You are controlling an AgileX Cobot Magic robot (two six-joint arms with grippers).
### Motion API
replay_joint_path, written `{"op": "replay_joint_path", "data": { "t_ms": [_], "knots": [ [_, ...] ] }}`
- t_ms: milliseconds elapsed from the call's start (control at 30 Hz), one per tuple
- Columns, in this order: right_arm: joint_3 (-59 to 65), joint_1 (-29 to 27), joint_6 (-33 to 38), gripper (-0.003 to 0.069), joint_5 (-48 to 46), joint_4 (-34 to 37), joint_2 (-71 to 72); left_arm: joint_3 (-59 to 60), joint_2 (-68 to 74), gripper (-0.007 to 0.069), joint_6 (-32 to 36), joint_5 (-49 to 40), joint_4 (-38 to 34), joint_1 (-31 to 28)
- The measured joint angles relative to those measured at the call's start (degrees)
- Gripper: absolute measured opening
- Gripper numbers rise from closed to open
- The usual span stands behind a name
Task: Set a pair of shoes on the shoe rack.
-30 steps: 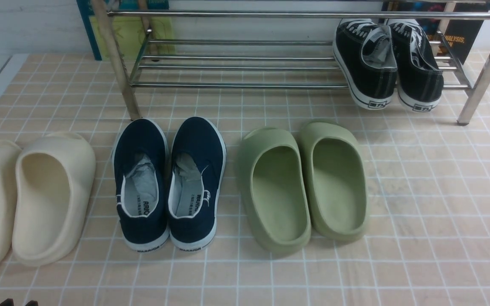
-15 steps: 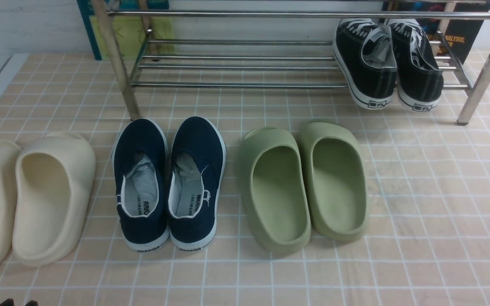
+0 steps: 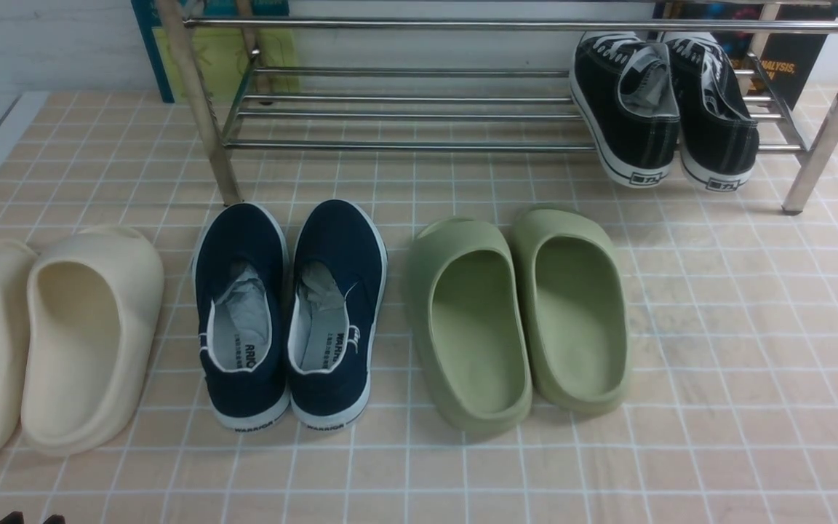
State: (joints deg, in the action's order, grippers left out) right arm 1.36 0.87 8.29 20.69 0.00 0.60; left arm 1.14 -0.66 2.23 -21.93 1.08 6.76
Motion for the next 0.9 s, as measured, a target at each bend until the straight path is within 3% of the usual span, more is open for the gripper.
{"op": "replay_joint_path", "data": {
  "t_ms": [300,700,900],
  "knots": [
    [0.0,0.0,0.0,0.0006,-24.8,5.0,0.0,0.0,0.0,0.0239,0.0,0.0,0.0,0.0],
    [-0.1,0.0,0.0,0.0017,-40.4,9.0,0.0,0.0,0.0,0.0239,0.0,0.0,0.0,0.0],
    [-0.3,0.0,0.0,0.0024,-41.4,9.2,0.0,0.0,0.0,0.0239,0.0,0.0,0.0,0.0]
  ]
}}
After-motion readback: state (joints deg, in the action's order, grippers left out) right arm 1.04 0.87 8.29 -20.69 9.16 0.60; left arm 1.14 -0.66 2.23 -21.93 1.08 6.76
